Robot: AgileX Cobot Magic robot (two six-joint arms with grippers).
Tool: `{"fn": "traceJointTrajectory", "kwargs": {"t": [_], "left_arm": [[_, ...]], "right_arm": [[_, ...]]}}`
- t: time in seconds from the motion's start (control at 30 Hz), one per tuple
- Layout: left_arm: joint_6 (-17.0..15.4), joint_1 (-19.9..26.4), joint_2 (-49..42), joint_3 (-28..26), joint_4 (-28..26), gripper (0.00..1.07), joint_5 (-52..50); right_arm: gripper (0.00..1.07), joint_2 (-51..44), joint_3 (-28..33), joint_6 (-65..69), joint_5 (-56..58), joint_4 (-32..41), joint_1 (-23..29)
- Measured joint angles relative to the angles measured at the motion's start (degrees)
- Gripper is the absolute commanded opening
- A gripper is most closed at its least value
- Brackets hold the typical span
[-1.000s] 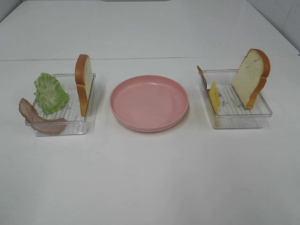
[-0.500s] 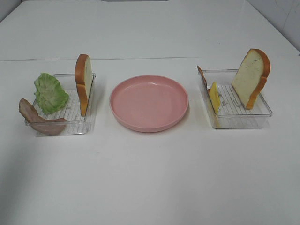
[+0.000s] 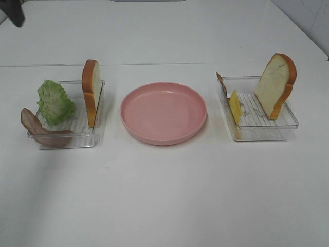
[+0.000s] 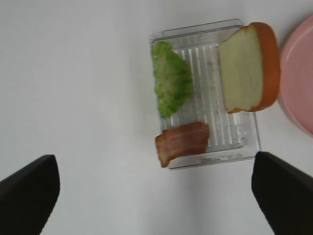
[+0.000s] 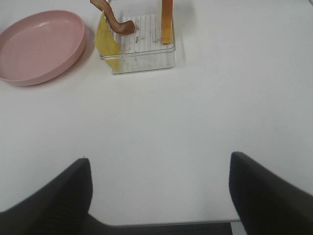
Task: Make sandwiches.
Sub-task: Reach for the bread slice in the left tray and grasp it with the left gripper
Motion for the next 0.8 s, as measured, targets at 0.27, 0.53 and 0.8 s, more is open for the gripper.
{"fn": "traceJointTrajectory", "kwargs": {"t": [0.27,0.53,0.8], "left_arm": [[-6.07,-8.37,11.17,-5.21,0.74,1.02,-0.06],[-10.54,-11.12,18.28,-9.4,3.44,1.02,0.0],[-11.34,-11.46,22.4,-11.8,3.44,1.02,-1.15]], "right_arm": [[0.75,0.0,0.0,0.0,0.0,0.0,0.0],[0.75,0.0,0.0,0.0,0.0,0.0,0.0],[0.75,0.0,0.0,0.0,0.0,0.0,0.0]]}}
